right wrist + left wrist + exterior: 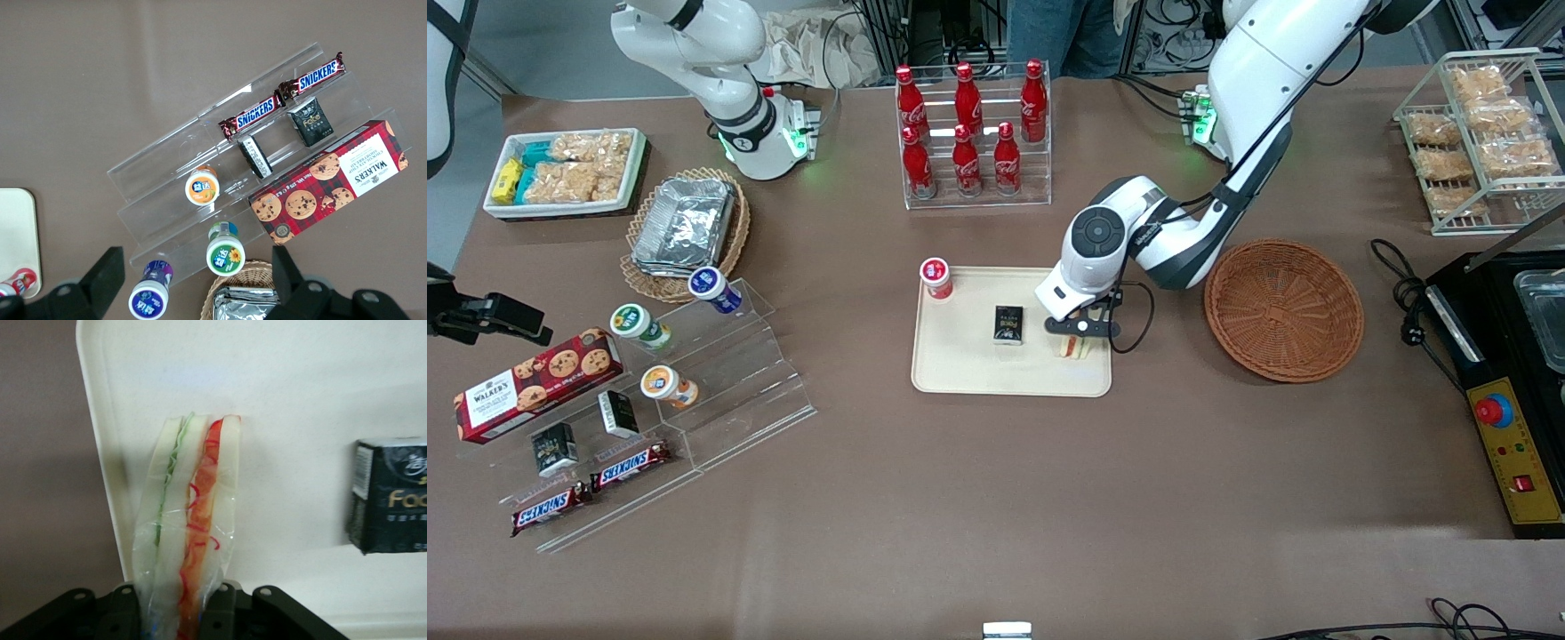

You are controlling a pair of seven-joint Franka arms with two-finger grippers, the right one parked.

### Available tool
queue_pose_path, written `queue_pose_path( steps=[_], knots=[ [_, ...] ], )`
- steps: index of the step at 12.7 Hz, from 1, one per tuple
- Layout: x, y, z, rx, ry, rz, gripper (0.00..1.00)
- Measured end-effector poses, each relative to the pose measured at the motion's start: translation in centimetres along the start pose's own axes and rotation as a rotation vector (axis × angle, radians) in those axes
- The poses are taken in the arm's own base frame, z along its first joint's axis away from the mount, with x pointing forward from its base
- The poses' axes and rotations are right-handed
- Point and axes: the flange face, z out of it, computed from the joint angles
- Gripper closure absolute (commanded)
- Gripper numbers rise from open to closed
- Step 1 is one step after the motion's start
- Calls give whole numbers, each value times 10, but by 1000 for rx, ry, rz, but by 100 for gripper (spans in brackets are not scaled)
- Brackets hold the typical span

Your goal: Place sandwich from basket to tray

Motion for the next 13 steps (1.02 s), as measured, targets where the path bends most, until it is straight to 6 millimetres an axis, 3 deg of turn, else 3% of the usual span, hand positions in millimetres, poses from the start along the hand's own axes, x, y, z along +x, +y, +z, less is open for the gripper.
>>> queue_pose_path(
  steps=[1,6,7,8,9,11,13],
  knots=[
    [-1,0,1,1,-1,-2,2],
    [-1,-2,-1,13,-9,-9,0],
    [4,-3,-12,36,-19,-18,0],
    [12,-5,-36,65,-32,-38,0],
    [22,-6,-72,76,-37,-66,0],
    [42,-7,-160,65,-6,-112,0],
    [59,-28,-233,56,32,-166,0]
  ],
)
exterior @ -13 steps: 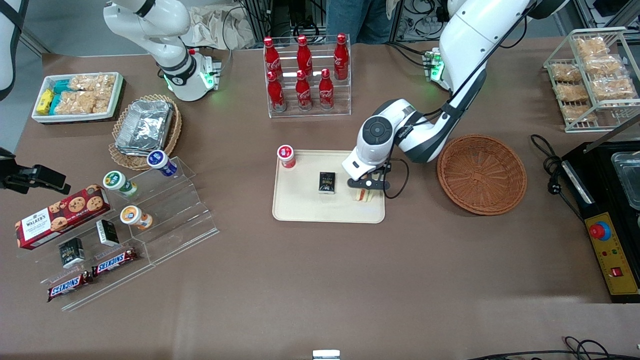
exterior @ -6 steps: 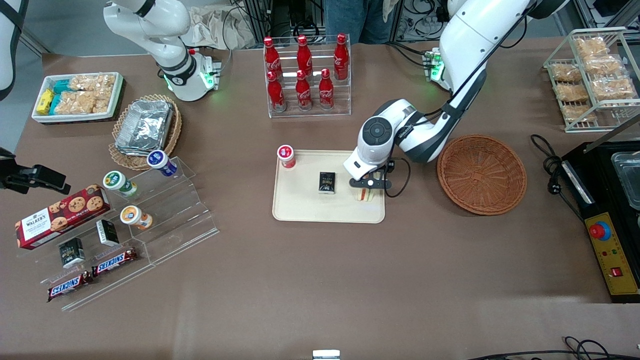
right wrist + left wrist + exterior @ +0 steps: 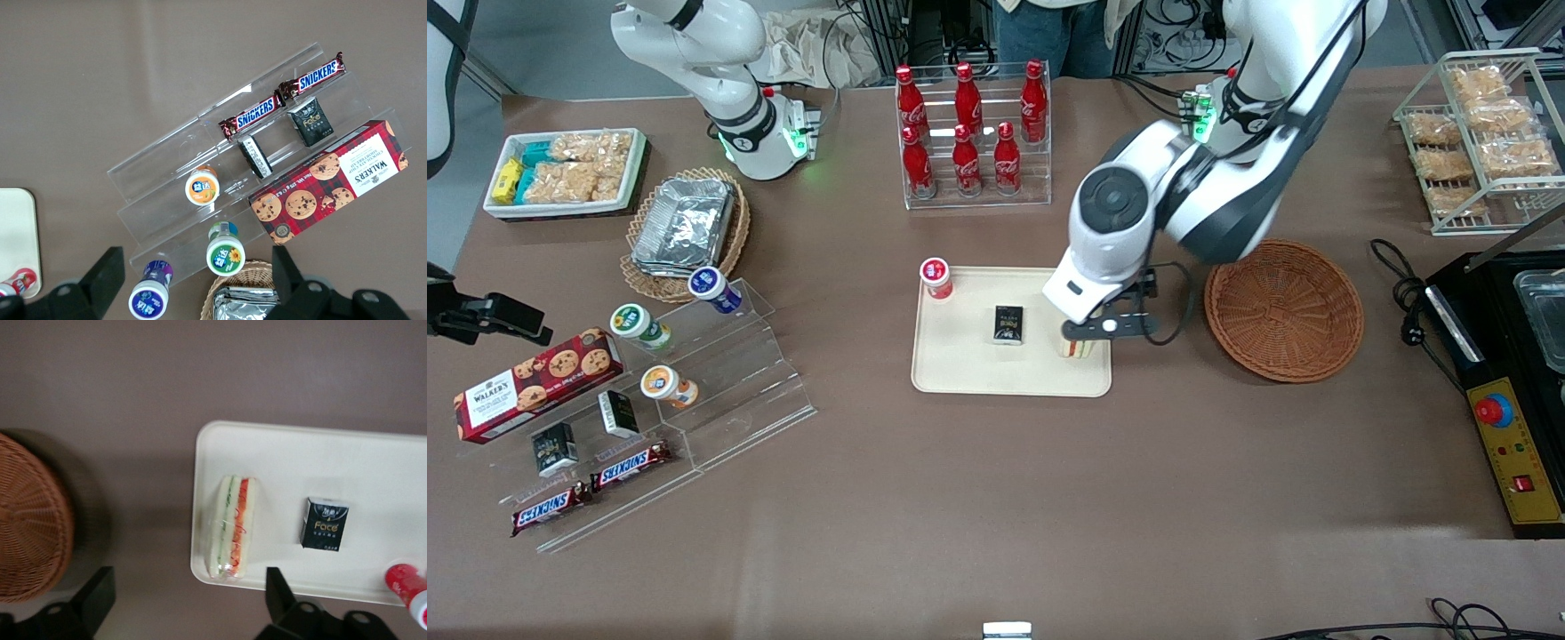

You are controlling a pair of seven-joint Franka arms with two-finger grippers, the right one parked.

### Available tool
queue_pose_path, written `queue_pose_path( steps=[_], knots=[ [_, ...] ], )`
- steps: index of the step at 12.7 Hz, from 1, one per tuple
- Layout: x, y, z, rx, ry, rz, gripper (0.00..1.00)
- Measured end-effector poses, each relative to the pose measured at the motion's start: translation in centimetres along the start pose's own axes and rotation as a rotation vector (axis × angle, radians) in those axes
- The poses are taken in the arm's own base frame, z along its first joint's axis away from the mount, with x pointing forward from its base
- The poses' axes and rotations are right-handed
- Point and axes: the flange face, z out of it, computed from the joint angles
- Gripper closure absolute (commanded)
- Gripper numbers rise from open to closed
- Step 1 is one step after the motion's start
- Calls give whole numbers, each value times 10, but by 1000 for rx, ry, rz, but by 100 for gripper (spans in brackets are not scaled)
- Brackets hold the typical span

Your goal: Place sandwich from basket to tray

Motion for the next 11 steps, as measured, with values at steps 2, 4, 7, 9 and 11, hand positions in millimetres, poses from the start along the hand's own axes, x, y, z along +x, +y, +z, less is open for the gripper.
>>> queue_pose_path(
  steps=[2,4,7,9,11],
  knots=[
    [28,-46,-47,-28,-1,-26,0],
    [48,-96,-80,-56,4,-62,0],
    [47,-162,-123,-56,9,-126,0],
    [41,-223,-152,-103,-4,-77,0],
    [28,-291,-175,-123,-16,-17,0]
  ],
)
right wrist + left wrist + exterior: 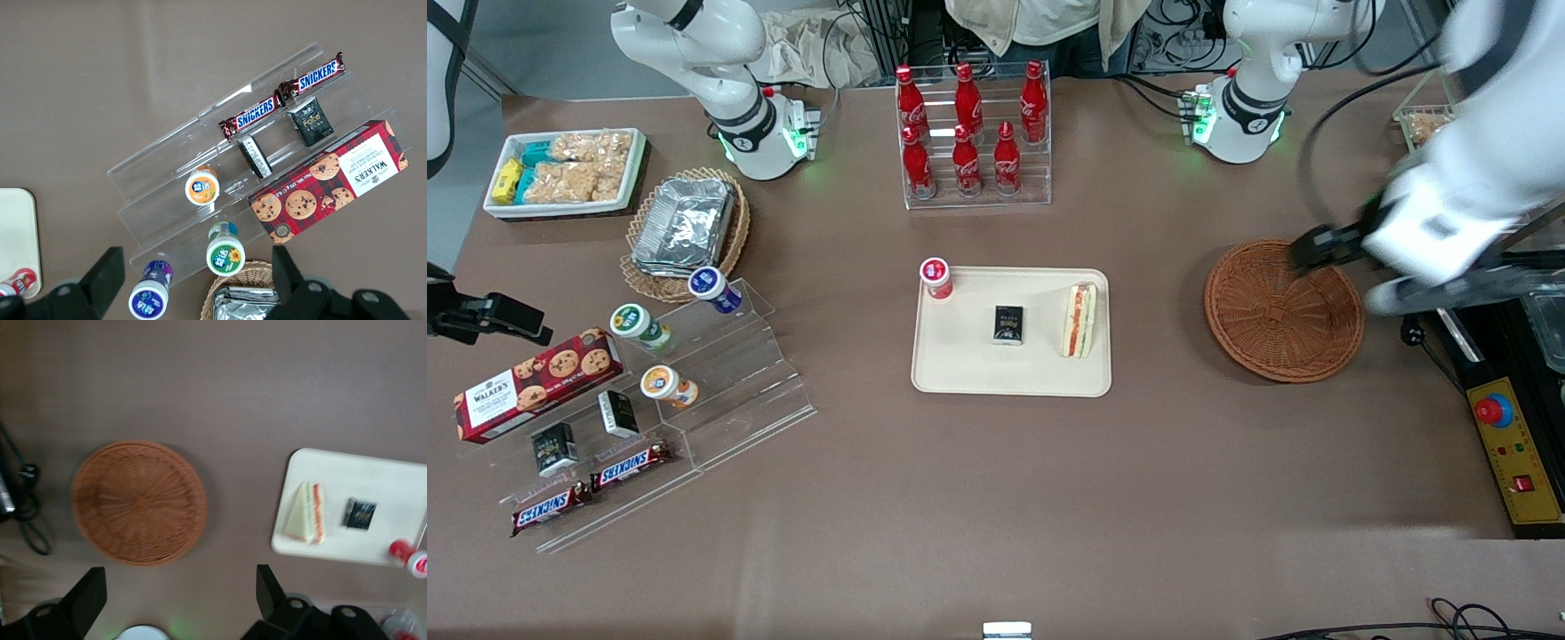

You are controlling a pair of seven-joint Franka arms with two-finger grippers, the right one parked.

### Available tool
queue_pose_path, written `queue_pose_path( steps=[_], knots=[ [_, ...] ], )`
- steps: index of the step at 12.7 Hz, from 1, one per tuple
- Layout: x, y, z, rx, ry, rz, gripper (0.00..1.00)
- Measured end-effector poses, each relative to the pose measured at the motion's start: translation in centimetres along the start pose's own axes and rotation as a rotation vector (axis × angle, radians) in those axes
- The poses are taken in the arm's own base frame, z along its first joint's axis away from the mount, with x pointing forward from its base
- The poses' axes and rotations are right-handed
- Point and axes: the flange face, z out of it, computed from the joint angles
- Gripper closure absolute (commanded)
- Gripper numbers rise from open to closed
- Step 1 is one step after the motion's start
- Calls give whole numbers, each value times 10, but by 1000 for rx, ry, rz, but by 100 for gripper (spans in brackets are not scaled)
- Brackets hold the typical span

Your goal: Place sandwich from basket to tray

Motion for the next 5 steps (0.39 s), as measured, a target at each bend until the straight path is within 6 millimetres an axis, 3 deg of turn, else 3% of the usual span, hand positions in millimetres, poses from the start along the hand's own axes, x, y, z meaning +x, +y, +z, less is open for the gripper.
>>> queue_pose_path(
  steps=[2,5],
  knots=[
    [-16,-28,-10,4,17,22,0],
    [-40,-23,6,13,49,51,0]
  ],
)
